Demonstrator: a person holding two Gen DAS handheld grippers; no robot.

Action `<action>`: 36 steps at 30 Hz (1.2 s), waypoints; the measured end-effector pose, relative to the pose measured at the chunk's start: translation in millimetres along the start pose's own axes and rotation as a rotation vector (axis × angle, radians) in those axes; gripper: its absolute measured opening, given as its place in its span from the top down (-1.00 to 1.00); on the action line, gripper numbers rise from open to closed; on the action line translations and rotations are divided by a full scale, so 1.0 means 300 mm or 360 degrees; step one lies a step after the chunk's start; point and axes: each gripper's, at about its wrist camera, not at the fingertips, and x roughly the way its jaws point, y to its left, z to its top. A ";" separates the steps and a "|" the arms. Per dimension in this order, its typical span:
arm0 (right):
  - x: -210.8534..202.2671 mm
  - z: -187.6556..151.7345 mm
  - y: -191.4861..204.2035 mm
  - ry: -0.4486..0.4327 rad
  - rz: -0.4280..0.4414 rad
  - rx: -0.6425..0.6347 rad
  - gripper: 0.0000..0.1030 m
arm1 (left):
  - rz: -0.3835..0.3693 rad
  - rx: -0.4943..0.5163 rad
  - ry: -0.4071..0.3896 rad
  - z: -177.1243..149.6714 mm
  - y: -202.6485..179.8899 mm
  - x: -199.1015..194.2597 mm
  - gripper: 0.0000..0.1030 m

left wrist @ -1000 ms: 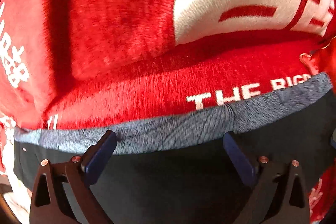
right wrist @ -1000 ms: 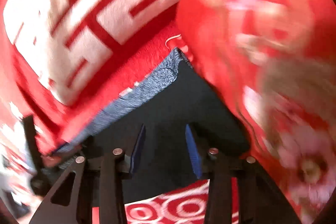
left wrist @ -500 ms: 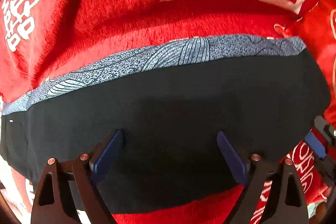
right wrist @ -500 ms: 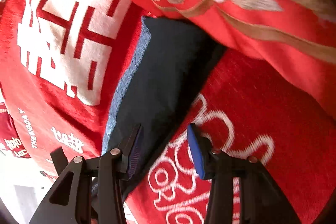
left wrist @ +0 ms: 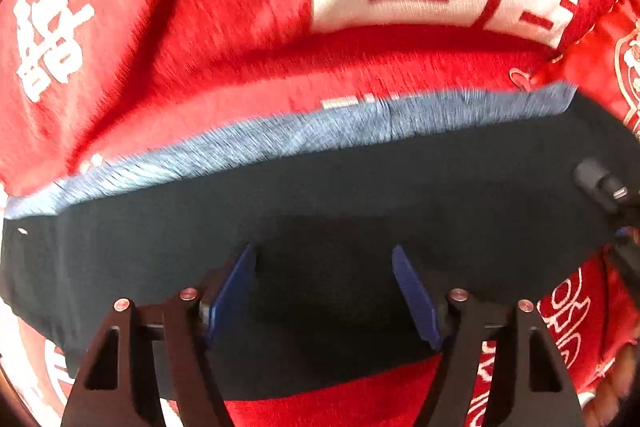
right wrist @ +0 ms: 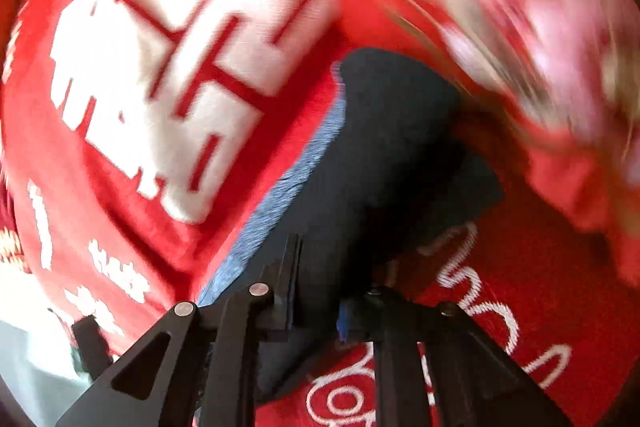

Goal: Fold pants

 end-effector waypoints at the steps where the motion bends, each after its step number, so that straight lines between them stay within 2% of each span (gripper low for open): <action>1: -0.019 0.002 0.048 -0.0003 0.0002 -0.0089 0.71 | -0.0009 0.0013 -0.0003 -0.015 -0.017 0.019 -0.44; 3: -0.028 -0.010 0.134 0.0021 -0.0001 -0.0243 0.73 | 0.0071 0.0115 -0.0163 -0.064 -0.063 0.016 -0.39; 4: -0.032 -0.019 0.176 0.0021 -0.0012 -0.0323 0.73 | 0.0067 0.0139 -0.0210 -0.085 -0.073 0.007 -0.34; 8: -0.021 -0.070 0.373 0.0060 -0.0040 -0.0681 0.73 | -0.0030 0.0145 -0.0223 -0.109 -0.046 -0.008 -0.32; 11: -0.001 -0.118 0.490 0.0097 -0.0072 -0.0868 0.73 | -0.0107 0.0141 -0.0140 -0.114 0.009 -0.053 -0.31; 13: 0.013 -0.156 0.573 0.0117 -0.0106 -0.0992 0.73 | -0.0131 0.0060 -0.0154 -0.133 0.127 -0.134 -0.31; 15: 0.046 -0.213 0.659 0.0146 -0.0153 -0.1127 0.73 | -0.0086 0.0036 -0.0185 -0.156 0.226 -0.192 -0.34; 16: 0.064 -0.251 0.696 0.0162 -0.0183 -0.1201 0.73 | -0.0057 0.0027 -0.0192 -0.167 0.282 -0.215 -0.43; 17: 0.092 -0.298 0.735 0.0181 -0.0218 -0.1290 0.73 | -0.0012 0.0003 -0.0196 -0.180 0.355 -0.237 -0.70; 19: 0.162 -0.398 0.795 0.0237 -0.0275 -0.1437 0.73 | 0.0071 -0.0055 -0.0231 -0.205 0.506 -0.272 -0.78; 23: 0.336 -0.623 0.856 0.0360 -0.0420 -0.1695 0.71 | 0.0228 -0.0099 -0.0188 -0.247 0.741 -0.255 -0.78; 26: 0.475 -0.814 0.871 0.0427 -0.0591 -0.1932 0.64 | 0.0275 -0.0169 -0.0136 -0.285 0.871 -0.219 -0.78; 30: 0.517 -1.001 0.856 0.0265 -0.0867 -0.2307 0.38 | 0.0245 -0.0259 -0.0063 -0.338 0.944 -0.195 -0.78; 31: 0.506 -1.023 0.863 0.0246 -0.0880 -0.2363 0.30 | 0.0223 -0.0273 -0.0054 -0.351 0.957 -0.199 -0.78; 34: 0.423 -1.045 0.885 0.0250 -0.0767 -0.2389 0.13 | 0.0193 -0.0283 -0.0039 -0.364 0.970 -0.185 -0.78; 36: 0.363 -1.040 0.891 0.0235 -0.0684 -0.2373 0.12 | 0.0194 -0.0275 -0.0043 -0.346 0.957 -0.167 -0.78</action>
